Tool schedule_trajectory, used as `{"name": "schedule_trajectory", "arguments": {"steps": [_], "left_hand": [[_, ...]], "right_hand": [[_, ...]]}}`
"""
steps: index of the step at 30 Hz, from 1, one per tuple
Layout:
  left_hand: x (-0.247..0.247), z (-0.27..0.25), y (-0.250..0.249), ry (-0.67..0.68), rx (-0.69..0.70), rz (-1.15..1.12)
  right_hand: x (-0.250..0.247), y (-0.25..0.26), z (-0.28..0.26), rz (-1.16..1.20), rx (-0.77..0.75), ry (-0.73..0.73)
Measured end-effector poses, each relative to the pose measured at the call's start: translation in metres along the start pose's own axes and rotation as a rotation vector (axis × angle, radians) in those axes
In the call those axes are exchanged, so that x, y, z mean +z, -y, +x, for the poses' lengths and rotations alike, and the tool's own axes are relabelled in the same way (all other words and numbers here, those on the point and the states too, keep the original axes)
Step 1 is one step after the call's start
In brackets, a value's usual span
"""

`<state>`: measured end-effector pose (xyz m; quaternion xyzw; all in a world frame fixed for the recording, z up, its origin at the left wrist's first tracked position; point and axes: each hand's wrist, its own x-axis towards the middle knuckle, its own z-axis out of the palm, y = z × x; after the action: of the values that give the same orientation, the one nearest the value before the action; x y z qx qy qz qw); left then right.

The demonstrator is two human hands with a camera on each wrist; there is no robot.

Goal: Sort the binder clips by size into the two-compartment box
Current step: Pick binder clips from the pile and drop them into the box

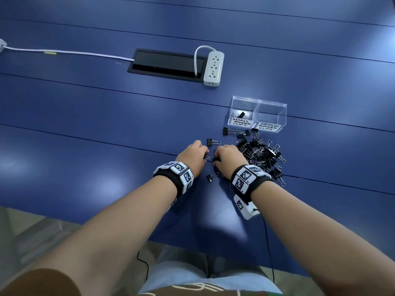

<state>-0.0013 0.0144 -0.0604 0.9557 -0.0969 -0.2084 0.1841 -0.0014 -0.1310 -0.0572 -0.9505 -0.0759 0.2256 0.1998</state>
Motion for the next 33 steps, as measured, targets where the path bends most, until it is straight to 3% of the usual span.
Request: {"name": "schedule_trajectory", "arguments": {"steps": [7,11,13,15,23,30,33], "left_hand": [[-0.003,0.007,-0.004,0.019,-0.047,-0.055],[-0.005,0.01,-0.008,0.027,-0.076,-0.168],[-0.01,0.014,-0.016,0.0,-0.048,-0.231],[-0.02,0.02,-0.03,-0.031,-0.022,-0.279],[-0.062,0.078,-0.081,-0.187,0.034,-0.38],[-0.062,0.105,-0.097,-0.164,0.062,-0.312],[-0.048,0.091,-0.1,-0.161,0.141,-0.265]], "right_hand": [[-0.021,-0.013,0.001,0.146,0.011,-0.075],[-0.053,-0.027,0.014,0.455,0.125,-0.336],[-0.076,-0.037,0.028,0.473,0.159,-0.465],[-0.095,-0.046,0.04,0.404,0.172,-0.497],[-0.097,-0.06,0.026,0.345,0.139,-0.489],[-0.051,-0.074,-0.008,0.112,0.167,-0.157],[-0.041,-0.076,-0.016,0.163,0.133,-0.13]]}}
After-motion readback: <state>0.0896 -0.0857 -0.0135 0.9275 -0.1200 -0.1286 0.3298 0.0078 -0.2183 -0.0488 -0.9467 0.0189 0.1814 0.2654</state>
